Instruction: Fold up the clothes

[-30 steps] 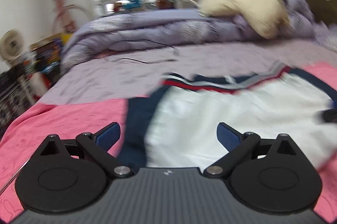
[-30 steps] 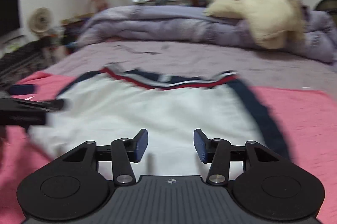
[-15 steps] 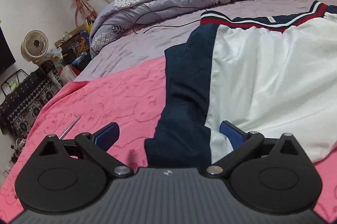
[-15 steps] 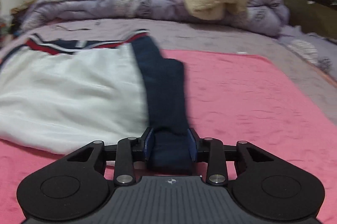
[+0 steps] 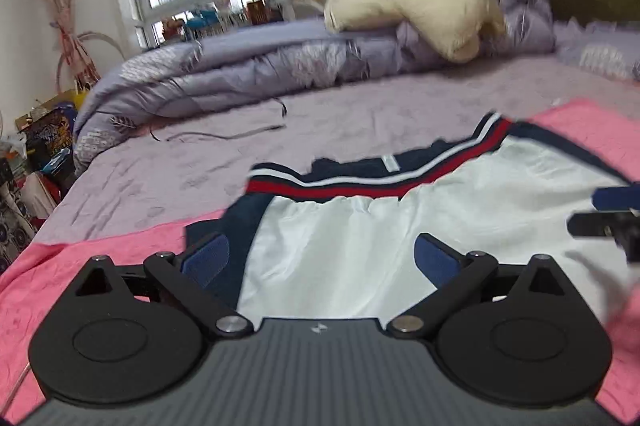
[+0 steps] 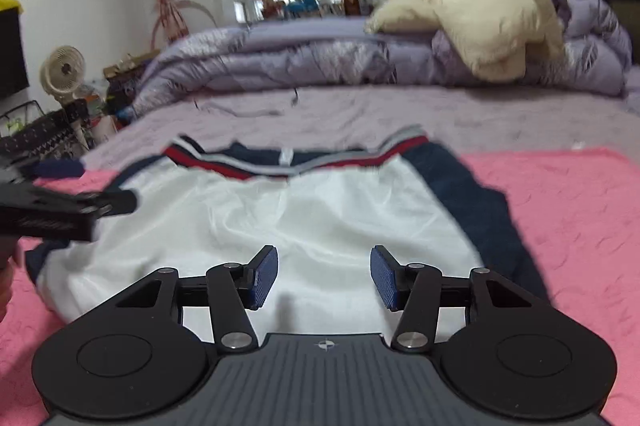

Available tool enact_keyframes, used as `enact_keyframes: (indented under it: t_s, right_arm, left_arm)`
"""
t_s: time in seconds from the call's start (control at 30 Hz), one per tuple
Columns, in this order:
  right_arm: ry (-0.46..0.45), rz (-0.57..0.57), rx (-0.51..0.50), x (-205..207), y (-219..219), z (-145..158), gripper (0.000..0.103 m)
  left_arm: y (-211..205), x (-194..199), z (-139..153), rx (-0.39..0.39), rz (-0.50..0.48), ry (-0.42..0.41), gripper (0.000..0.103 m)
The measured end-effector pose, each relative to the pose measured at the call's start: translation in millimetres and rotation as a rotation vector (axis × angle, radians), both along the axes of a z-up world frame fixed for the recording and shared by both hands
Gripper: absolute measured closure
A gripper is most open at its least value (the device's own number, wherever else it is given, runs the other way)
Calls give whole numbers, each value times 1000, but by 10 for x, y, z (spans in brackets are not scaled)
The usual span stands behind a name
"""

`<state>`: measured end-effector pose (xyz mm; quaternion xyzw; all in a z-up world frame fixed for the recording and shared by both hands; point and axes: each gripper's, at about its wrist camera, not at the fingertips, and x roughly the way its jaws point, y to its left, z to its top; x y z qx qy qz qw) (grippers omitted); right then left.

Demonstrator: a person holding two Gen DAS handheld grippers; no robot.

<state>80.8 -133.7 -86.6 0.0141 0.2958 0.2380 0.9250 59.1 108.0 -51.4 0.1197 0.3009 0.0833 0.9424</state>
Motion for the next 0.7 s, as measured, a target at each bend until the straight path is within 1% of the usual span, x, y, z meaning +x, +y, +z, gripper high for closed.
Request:
enact_keyframes:
  t_s: [0.07, 0.1, 0.13, 0.17, 0.23, 0.27, 0.3, 0.37, 0.47, 0.5, 0.53, 0.6, 0.63, 0.7]
  right_arm:
    - [57, -3, -47, 75, 84, -227, 51]
    - [53, -3, -45, 67, 84, -239, 51]
    - [50, -3, -44, 60, 85, -250, 51]
    - [50, -3, -47, 60, 90, -252, 51]
    - [43, -2, -53, 50, 99, -284, 50]
    - [45, 0, -48, 54, 89, -284, 50]
    - [48, 2, -44, 59, 78, -284, 50]
    - [52, 4, -36, 69, 54, -281, 50]
    - [55, 9, -31, 89, 39, -291, 48]
    - [55, 11, -30, 96, 46, -291, 47]
    - [54, 14, -33, 96, 51, -290, 46]
    - [52, 18, -40, 95, 63, -289, 44]
    - [52, 19, -41, 94, 64, -289, 44]
    - [52, 21, -43, 92, 68, -290, 43]
  left_arm:
    - [115, 337, -207, 84, 89, 84, 6]
    - [187, 497, -311, 125, 136, 126, 5]
    - [308, 591, -351, 115, 166, 141, 4]
    - [458, 647, -352, 77, 185, 142, 1]
    - [745, 746, -318, -14, 223, 156, 0]
    - [859, 776, -304, -47, 233, 160, 0]
    - [947, 811, -297, -55, 250, 160, 0]
    - [1080, 867, -275, -40, 322, 151, 0]
    - [1370, 861, -265, -186, 380, 164, 0]
    - [1372, 822, -243, -187, 383, 149, 0]
    - [1291, 759, -212, -133, 368, 120, 0]
    - [1039, 619, -140, 12, 326, 60, 5]
    - [916, 534, -95, 59, 292, 34, 5]
    - [732, 335, 0, 108, 220, -5, 3]
